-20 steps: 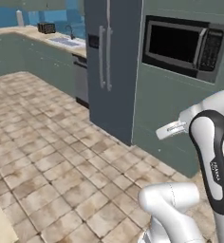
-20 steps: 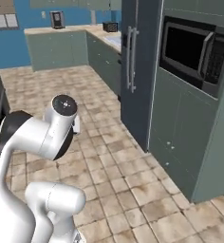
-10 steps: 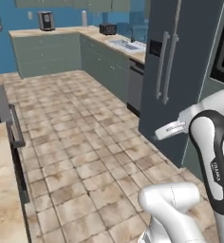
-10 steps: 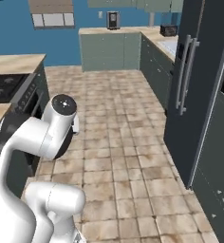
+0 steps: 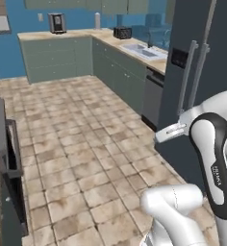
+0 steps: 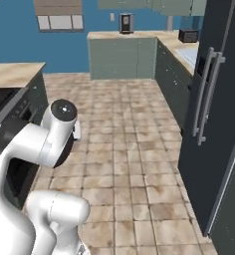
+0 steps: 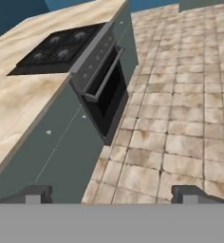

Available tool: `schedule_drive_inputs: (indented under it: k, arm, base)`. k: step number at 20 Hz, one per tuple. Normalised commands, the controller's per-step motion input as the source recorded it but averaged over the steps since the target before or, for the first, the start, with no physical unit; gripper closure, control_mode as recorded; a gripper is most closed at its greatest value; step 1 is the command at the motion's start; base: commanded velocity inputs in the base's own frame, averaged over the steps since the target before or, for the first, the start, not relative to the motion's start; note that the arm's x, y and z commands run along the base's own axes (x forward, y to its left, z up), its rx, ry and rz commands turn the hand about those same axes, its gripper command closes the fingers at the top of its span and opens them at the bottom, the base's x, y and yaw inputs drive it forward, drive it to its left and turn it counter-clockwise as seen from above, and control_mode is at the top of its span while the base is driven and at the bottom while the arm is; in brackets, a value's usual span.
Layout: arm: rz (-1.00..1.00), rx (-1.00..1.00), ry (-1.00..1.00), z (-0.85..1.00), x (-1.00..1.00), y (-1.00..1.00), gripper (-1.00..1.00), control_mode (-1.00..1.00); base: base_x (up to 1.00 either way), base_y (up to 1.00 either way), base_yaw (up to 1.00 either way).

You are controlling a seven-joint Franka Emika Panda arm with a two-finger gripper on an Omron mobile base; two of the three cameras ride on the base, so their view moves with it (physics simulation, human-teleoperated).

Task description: Pick up the bowls from the cabinet and place each bowl in front of a stool on the dining counter.

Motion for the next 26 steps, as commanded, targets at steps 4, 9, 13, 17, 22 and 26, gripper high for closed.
schedule_drive_inputs:
  k: [4, 9, 13, 17, 22, 26]
  arm:
    - [0.00, 0.00, 0.00, 0.00, 0.00, 0.00, -1.00, 1.00]
    - [0.00, 0.00, 0.00, 0.00, 0.00, 0.00, -1.00, 1.00]
    - [0.00, 0.00, 0.00, 0.00, 0.00, 0.00, -1.00, 1.00]
    - [0.00, 0.00, 0.00, 0.00, 0.00, 0.00, -1.00, 1.00]
    - [0.00, 0.00, 0.00, 0.00, 0.00, 0.00, -1.00, 1.00]
    - [0.00, 0.00, 0.00, 0.00, 0.00, 0.00, -1.00, 1.00]
  base:
    - [1.00, -0.32, 0.00]
    - [1.00, -0.29, -0.01]
    - [1.00, -0.23, -0.12]
    - [1.00, -0.13, -0.19]
    - [1.00, -0.03, -0.25]
    - [1.00, 0.00, -0.28]
